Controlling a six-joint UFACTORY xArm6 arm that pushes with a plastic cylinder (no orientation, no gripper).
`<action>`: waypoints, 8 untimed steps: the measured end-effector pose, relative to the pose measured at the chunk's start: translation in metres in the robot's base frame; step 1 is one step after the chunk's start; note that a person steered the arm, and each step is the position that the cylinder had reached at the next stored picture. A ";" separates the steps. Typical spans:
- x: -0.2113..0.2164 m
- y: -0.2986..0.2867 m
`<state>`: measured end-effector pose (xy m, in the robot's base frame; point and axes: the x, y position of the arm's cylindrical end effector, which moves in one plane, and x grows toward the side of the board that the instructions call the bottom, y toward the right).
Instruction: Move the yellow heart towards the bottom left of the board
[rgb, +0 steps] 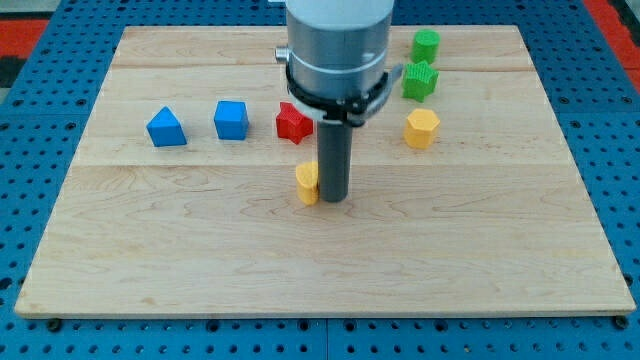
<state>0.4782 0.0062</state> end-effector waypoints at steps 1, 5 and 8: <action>-0.025 0.000; -0.075 -0.100; -0.011 -0.113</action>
<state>0.4667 -0.1069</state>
